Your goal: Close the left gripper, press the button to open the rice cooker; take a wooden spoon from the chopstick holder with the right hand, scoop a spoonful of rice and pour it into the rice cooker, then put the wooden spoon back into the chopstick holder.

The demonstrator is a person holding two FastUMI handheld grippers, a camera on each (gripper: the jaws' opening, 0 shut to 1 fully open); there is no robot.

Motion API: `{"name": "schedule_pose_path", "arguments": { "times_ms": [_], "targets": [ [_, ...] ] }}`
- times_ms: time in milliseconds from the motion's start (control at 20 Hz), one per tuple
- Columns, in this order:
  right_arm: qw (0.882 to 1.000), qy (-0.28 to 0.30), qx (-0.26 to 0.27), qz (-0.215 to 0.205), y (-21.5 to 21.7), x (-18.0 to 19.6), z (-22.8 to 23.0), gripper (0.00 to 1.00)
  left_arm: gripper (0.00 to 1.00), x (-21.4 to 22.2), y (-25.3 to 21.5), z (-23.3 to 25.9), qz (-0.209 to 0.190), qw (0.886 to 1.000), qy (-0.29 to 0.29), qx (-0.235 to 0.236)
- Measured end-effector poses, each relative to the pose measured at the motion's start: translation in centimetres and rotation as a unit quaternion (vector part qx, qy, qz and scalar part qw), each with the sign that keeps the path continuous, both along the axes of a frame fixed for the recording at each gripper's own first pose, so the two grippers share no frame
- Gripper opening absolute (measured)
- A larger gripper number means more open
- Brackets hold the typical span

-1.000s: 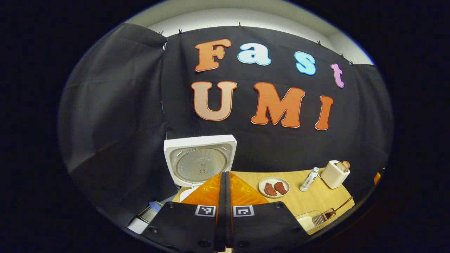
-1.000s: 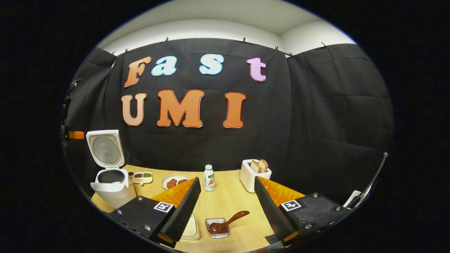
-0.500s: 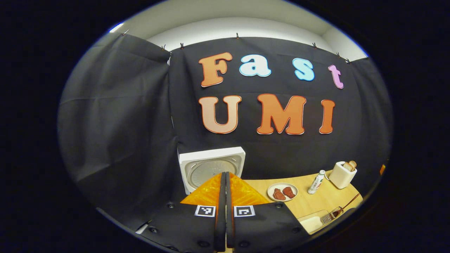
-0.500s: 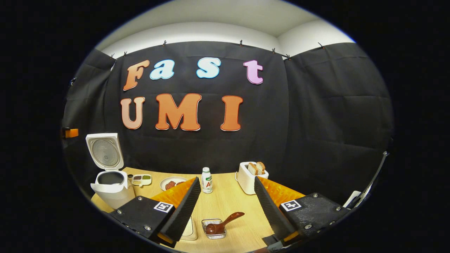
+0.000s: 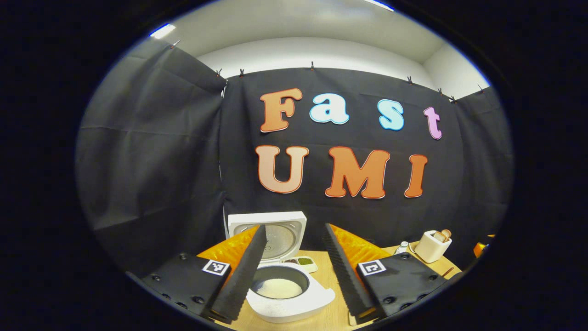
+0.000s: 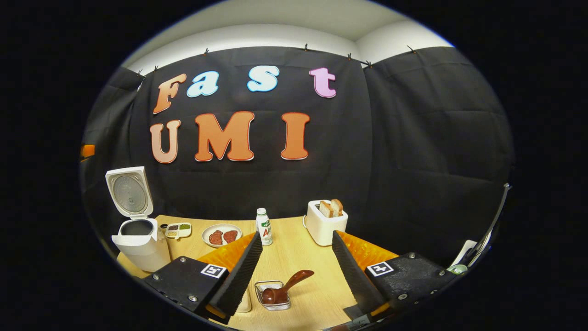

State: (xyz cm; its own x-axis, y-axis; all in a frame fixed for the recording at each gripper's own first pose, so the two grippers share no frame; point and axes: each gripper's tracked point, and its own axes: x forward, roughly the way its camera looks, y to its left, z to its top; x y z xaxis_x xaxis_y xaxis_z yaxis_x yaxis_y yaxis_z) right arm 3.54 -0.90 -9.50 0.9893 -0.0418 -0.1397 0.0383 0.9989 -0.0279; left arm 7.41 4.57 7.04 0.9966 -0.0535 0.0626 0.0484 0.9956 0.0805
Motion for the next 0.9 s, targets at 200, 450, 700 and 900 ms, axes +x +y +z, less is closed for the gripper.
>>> {"name": "schedule_pose_path", "arguments": {
  "times_ms": [200,450,700,900],
  "targets": [
    [0.999,0.024,0.028,0.001,-0.9,1.8,-2.9,0.95,0.97,-1.5,0.8,1.5,0.027,0.999,-0.020,0.001],
    [0.995,0.066,0.079,0.000,-1.7,4.2,-7.2,0.99,1.00,-3.3,1.6,2.3,0.059,0.998,-0.035,0.013],
    [0.983,0.108,0.149,-0.003,-2.2,5.9,-11.5,0.95,1.00,-4.8,2.0,2.2,0.085,0.995,-0.039,0.020],
    [0.964,0.145,0.221,0.000,-1.4,6.6,-14.9,0.95,1.00,-6.0,2.3,1.7,0.108,0.993,-0.031,0.023]
  ]
}}
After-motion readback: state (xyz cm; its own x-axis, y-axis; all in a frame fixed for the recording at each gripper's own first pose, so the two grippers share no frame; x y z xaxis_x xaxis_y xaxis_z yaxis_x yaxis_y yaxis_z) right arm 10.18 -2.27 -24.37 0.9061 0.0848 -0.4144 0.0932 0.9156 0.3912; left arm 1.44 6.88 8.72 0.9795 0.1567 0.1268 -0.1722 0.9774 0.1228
